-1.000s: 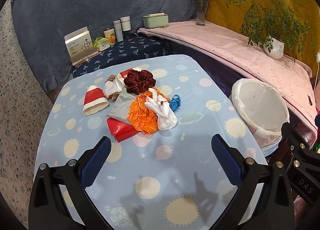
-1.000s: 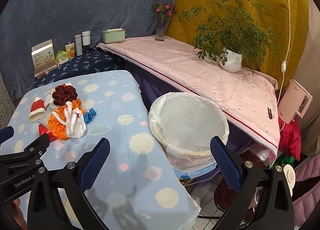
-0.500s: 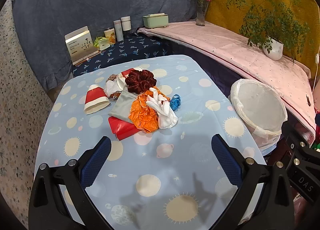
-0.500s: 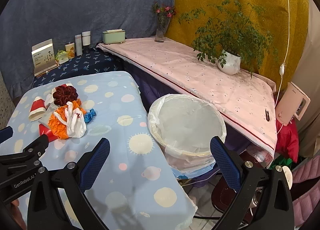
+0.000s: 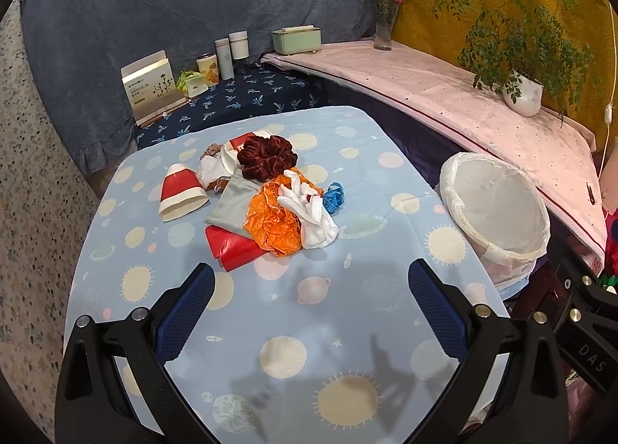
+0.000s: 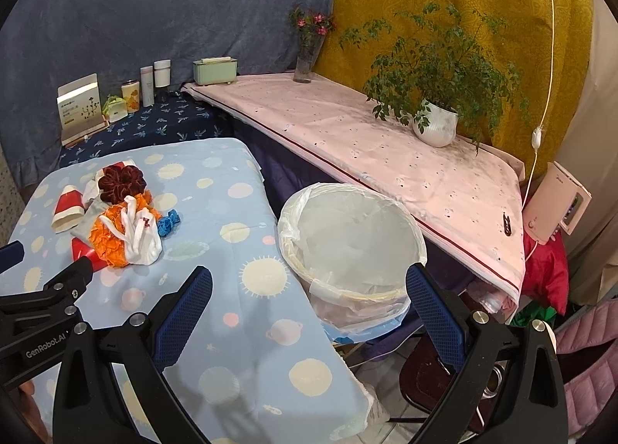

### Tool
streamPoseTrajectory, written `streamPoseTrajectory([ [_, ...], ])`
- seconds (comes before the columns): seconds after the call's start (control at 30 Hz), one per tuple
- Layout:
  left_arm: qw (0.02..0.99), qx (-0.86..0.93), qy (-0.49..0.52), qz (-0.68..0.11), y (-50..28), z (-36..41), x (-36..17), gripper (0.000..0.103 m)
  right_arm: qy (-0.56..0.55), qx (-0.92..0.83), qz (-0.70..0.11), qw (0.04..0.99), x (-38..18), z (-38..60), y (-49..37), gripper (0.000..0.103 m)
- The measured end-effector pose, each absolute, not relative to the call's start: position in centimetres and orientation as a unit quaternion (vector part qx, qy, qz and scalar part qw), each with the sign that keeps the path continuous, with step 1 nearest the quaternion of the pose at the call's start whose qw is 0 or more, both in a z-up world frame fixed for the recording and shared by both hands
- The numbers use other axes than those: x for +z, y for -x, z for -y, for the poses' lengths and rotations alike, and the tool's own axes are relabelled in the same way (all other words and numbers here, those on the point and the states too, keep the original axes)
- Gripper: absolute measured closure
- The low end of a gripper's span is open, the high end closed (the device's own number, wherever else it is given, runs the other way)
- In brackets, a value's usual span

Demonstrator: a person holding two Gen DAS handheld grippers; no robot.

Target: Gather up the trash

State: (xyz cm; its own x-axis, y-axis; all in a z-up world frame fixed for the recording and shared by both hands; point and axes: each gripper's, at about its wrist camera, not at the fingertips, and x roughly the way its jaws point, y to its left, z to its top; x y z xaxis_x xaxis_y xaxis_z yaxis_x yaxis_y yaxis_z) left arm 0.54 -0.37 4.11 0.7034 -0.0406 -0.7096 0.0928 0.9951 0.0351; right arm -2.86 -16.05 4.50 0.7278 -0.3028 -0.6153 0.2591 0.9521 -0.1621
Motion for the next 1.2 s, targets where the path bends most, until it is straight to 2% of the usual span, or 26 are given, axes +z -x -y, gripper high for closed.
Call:
streamPoseTrajectory([
  [0.87, 0.915, -0.038, -0.040, -0.400, -2.8, 0.7, 3.5, 0.007, 0.027, -0.150, -0.337, 0.929, 4.4, 16.8, 0.8, 0.007],
  [1.2, 0.912, -0.047, -0.012, -0.407, -4.2, -1.8, 2.5, 0.007, 0.012, -0.142, -0.332, 0.932, 3.8, 15.6, -0.1, 0.007],
])
